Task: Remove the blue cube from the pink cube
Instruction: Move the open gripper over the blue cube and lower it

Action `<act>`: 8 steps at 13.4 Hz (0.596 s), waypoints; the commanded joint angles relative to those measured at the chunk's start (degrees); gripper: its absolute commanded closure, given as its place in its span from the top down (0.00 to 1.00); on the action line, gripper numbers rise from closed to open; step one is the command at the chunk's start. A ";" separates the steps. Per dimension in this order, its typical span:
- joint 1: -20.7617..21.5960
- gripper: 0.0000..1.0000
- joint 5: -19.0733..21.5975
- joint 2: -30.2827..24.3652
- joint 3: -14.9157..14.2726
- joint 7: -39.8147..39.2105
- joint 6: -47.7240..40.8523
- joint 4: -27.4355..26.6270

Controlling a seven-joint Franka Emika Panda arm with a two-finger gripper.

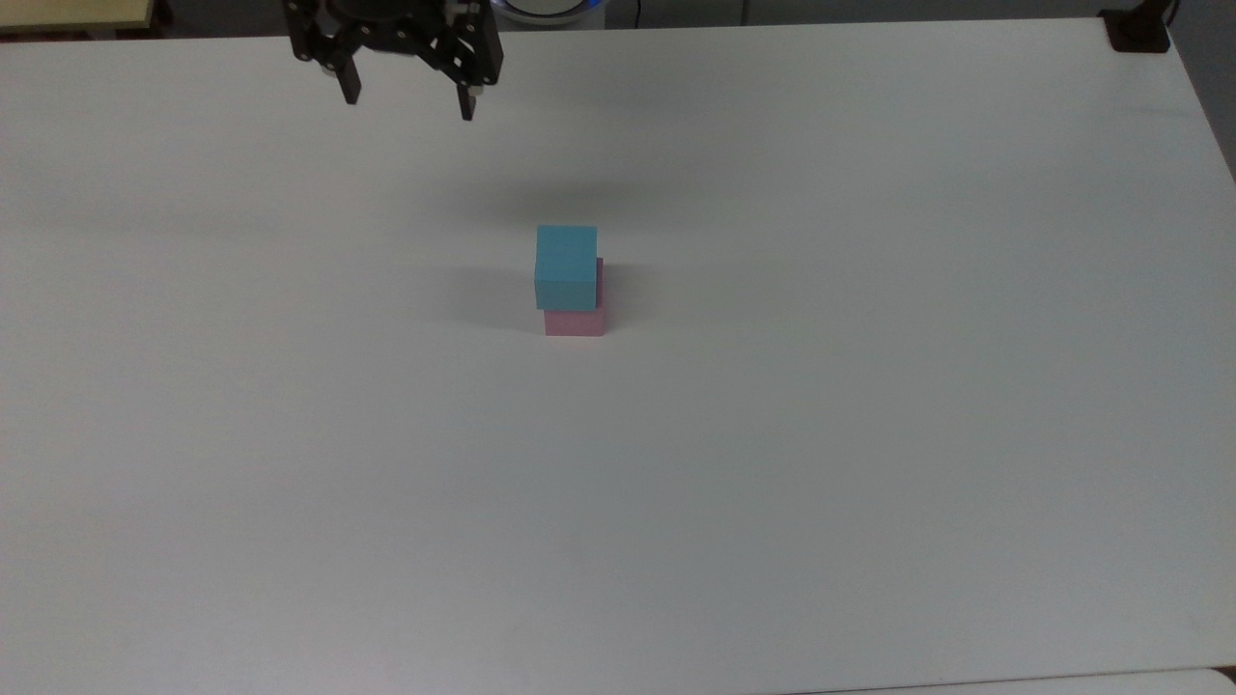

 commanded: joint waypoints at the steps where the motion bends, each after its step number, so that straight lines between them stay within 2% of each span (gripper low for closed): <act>1: 1.17 1.00 0.44 1.03 1.30 -0.75 3.06 -3.06; 5: 3.54 1.00 1.14 2.97 1.65 1.01 7.37 -5.79; 8: 5.22 1.00 1.67 5.17 3.23 8.99 14.03 -9.29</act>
